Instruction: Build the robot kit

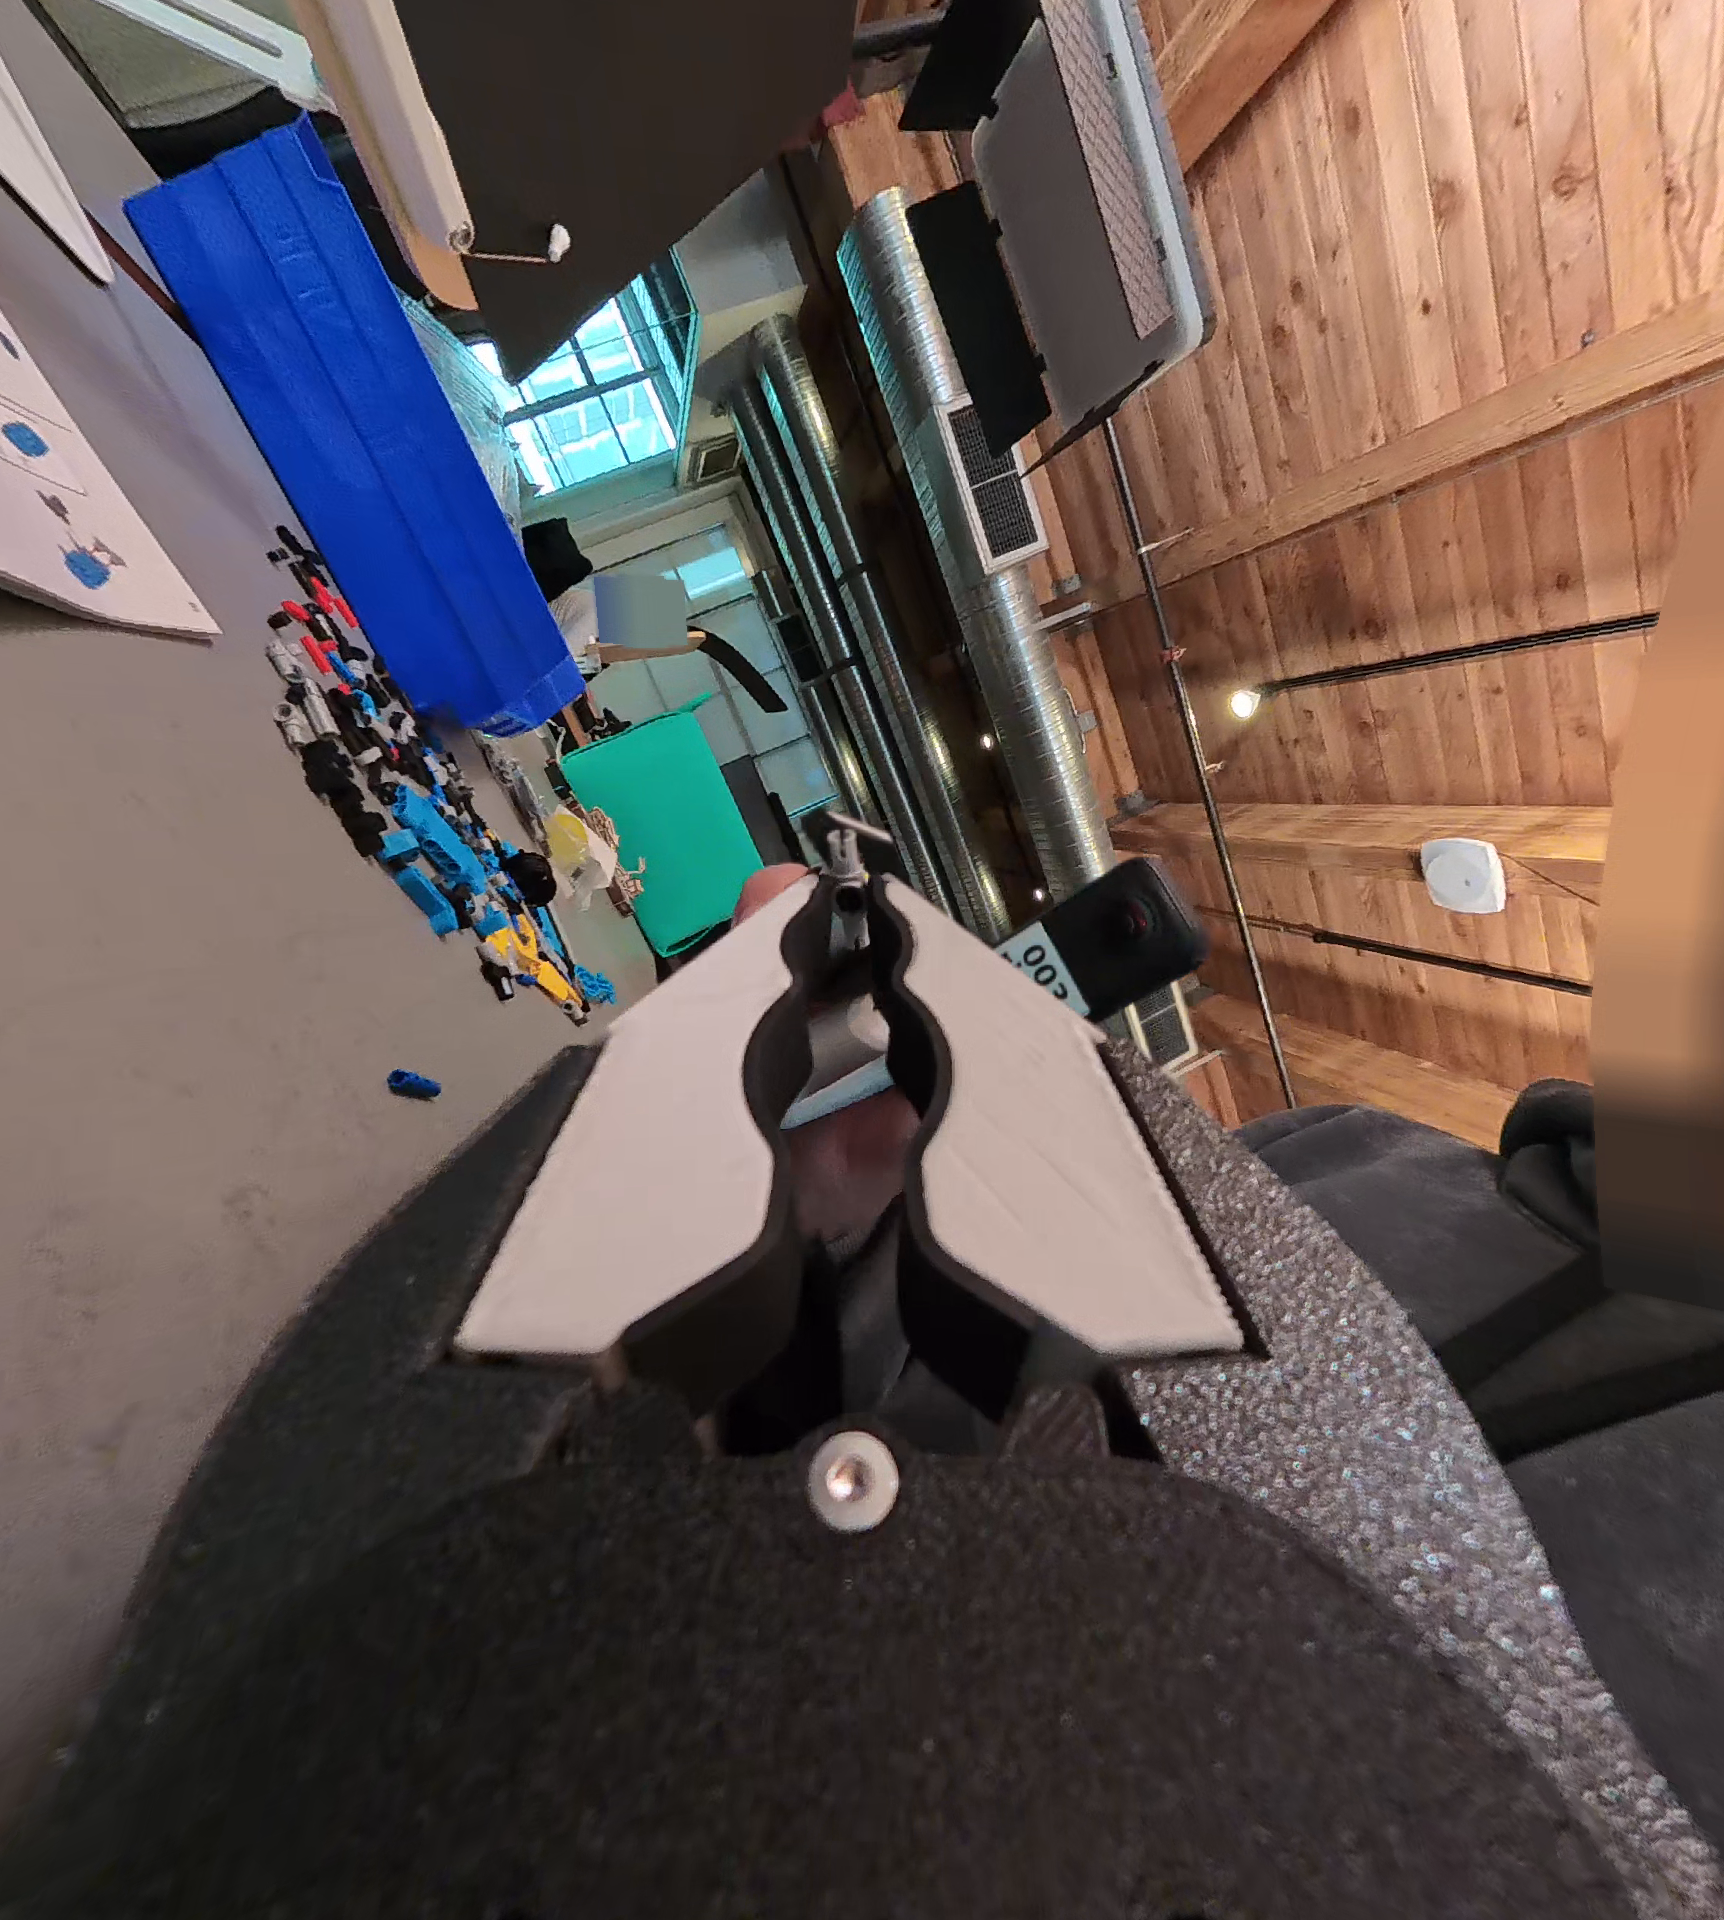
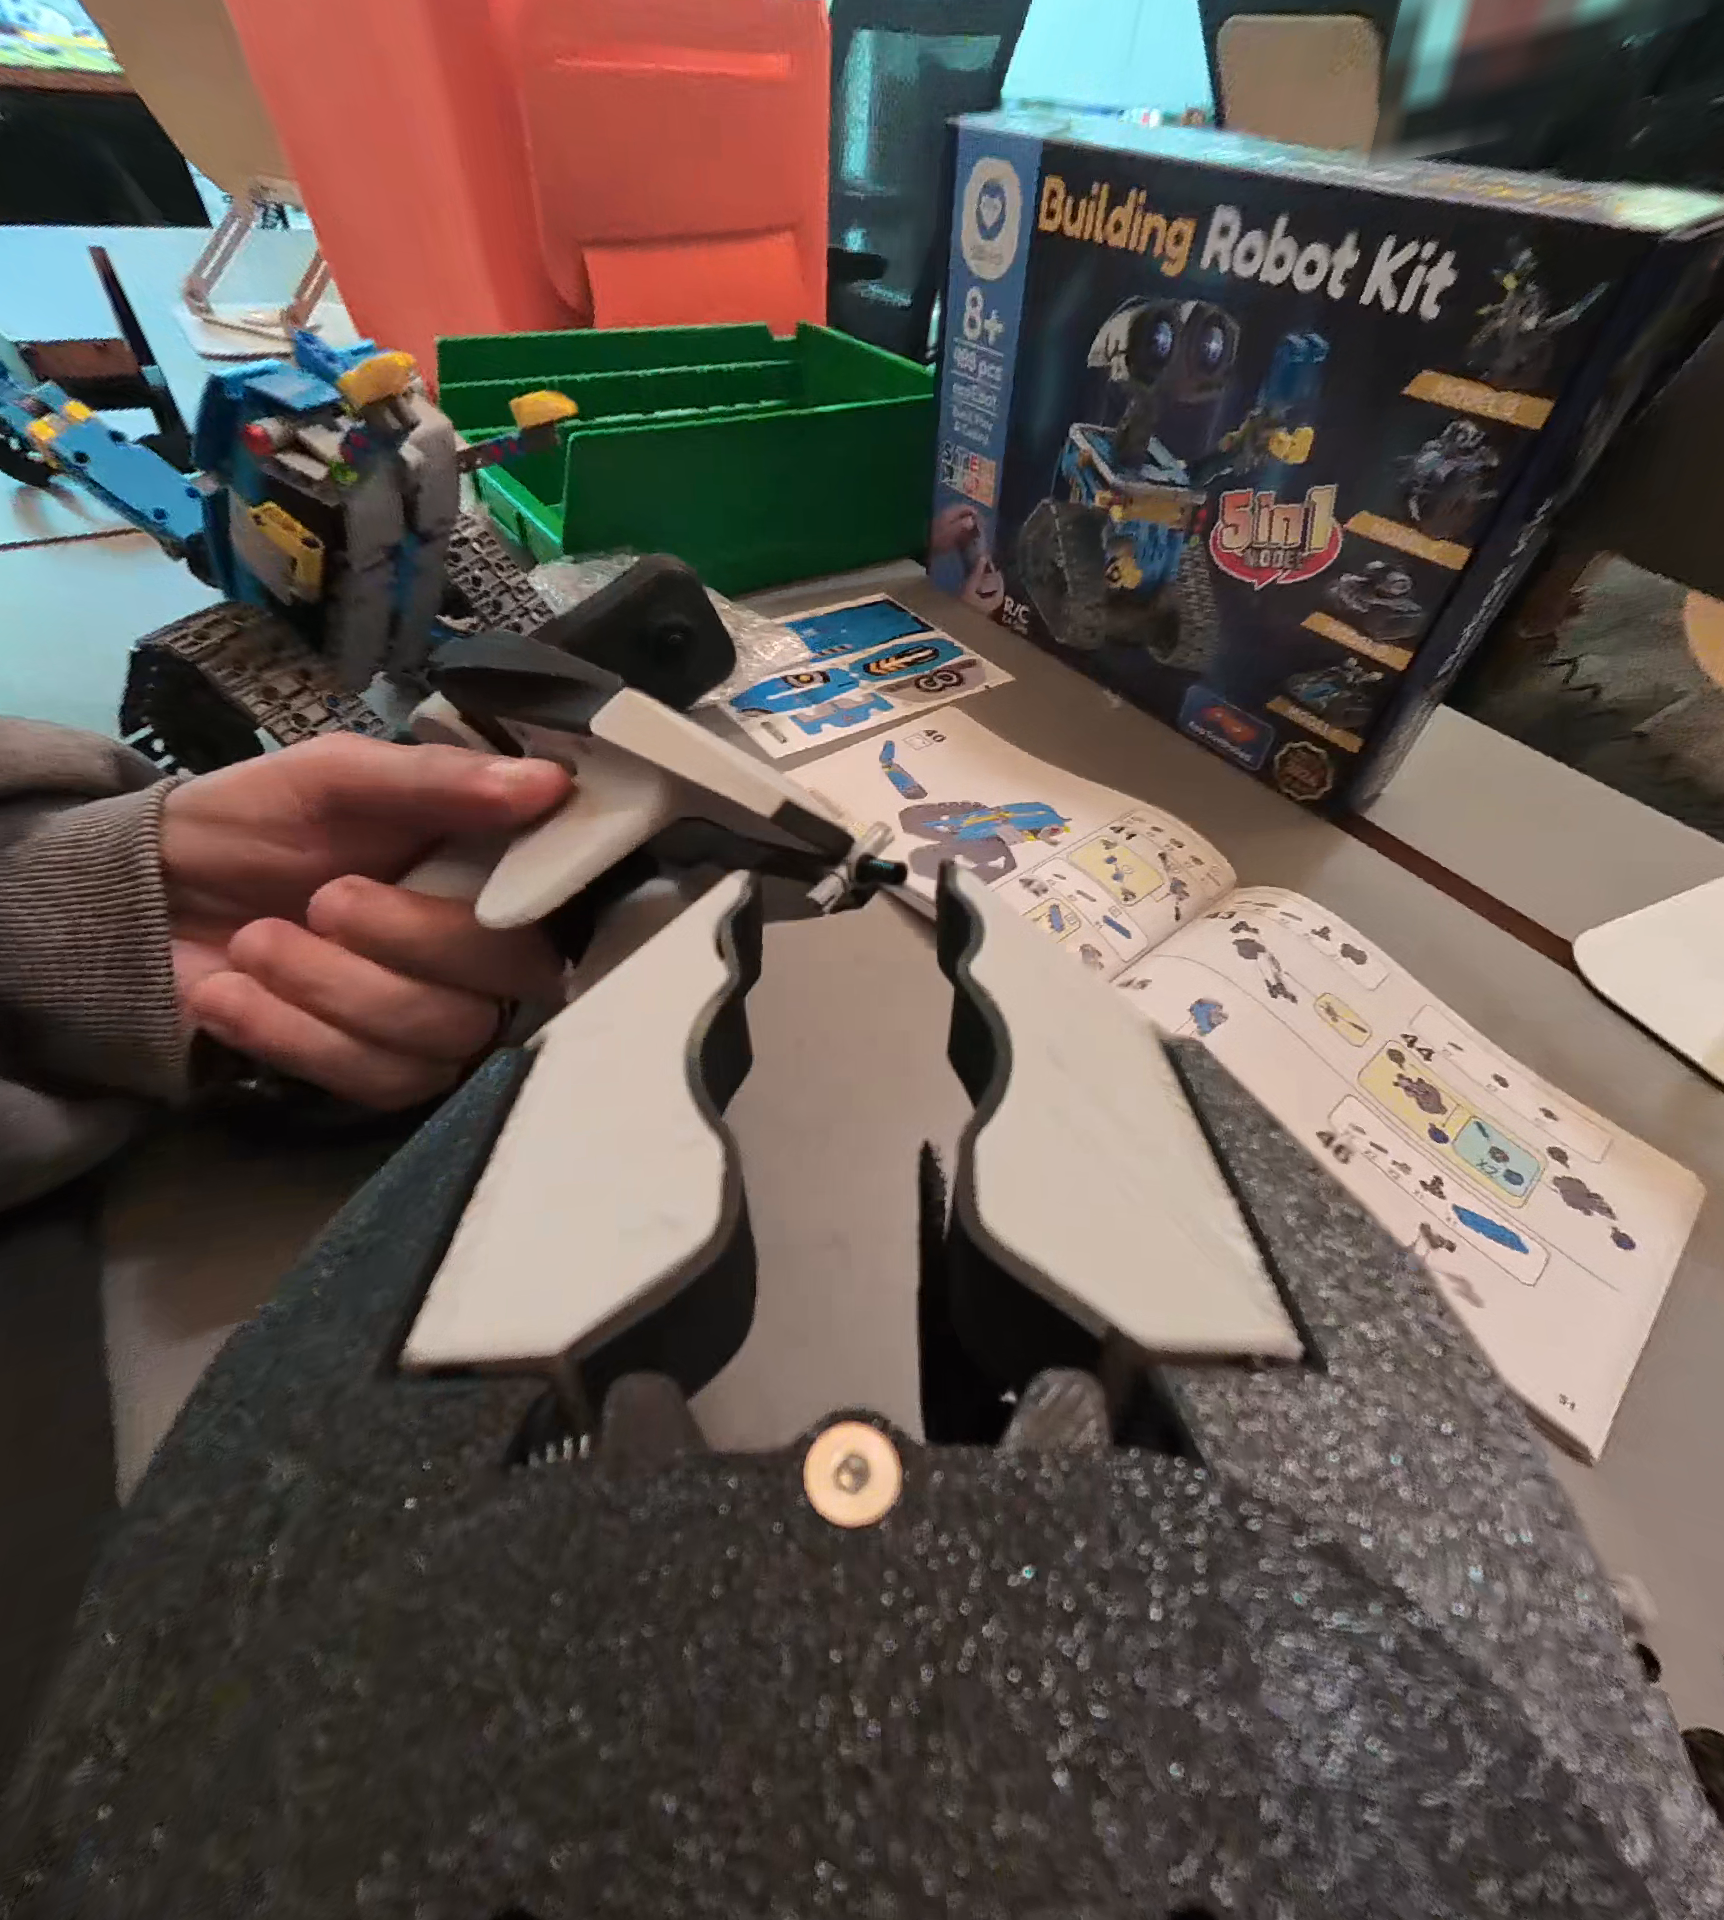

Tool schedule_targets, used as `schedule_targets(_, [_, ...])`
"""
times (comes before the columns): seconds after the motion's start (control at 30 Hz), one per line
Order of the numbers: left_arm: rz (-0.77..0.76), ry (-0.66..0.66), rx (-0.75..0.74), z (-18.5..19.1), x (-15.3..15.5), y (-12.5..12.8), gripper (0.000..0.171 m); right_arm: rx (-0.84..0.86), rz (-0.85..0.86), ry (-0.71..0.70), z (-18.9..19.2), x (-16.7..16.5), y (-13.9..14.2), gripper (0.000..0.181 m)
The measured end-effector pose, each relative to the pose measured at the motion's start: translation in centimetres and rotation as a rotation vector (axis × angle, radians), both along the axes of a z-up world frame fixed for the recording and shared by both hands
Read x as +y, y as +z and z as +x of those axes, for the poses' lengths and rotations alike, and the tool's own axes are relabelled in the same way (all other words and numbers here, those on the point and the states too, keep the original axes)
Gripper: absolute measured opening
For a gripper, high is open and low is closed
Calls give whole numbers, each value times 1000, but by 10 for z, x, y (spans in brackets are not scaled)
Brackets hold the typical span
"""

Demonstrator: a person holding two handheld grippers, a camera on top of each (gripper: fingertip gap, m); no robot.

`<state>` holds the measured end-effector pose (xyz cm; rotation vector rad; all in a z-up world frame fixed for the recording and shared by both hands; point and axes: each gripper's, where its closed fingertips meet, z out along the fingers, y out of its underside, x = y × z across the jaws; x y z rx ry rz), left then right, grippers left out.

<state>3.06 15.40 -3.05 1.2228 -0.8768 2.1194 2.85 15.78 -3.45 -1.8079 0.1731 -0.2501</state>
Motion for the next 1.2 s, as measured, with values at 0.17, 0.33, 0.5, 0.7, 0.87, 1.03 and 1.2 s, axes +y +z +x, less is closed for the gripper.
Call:
schedule_targets(0.17, [-21,-8,16,-1,-1,-1,6,-47,0,-9,2,4,2,20])
schedule_targets(0.33, [-41,-3,29,0,0,-2,6,-120,-30,-42,2,4,-1,24])
schedule_targets(0.5, [-58,-13,33,0,-1,-1,6,-187,-60,-74,5,4,-6,20])
schedule_targets(0.7, [-22,3,26,1,-1,-2,5,-151,-58,-61,5,5,-9,18])
schedule_targets(0.87, [26,26,20,3,0,-5,5,-110,-52,-50,7,7,-12,18])
schedule_targets(1.03, [113,81,20,8,4,-10,6,-20,-38,-40,14,5,-18,24])
schedule_targets(1.2, [319,194,95,21,14,-37,6,23,-55,-172,62,-31,-23,34])
